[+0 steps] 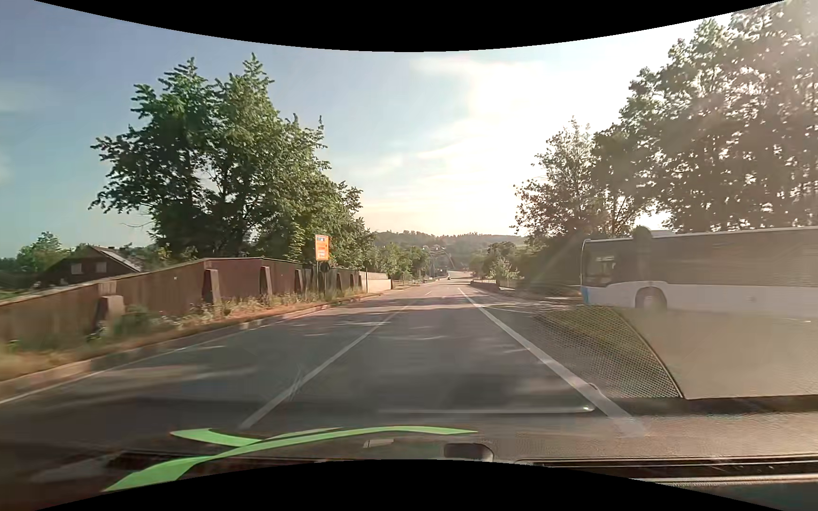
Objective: Follow the waypoints while adhering to traffic rules and regulations
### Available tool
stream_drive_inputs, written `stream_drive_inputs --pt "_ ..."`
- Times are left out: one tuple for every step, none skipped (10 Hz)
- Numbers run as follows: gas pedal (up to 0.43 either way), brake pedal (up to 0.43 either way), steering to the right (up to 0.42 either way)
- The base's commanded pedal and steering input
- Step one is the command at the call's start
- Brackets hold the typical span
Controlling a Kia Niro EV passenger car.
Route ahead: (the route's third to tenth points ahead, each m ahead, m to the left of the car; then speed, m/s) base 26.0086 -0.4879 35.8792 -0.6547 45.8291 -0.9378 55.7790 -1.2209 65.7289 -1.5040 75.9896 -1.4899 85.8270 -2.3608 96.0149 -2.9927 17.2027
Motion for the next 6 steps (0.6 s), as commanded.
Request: stream_drive_inputs --pt "0.138 0.000 -0.003" --pt "0.118 0.000 -0.003" --pt "0.118 0.000 -0.002" --pt "0.118 0.000 -0.001" --pt "0.118 0.000 0.000" --pt "0.118 0.000 0.000"
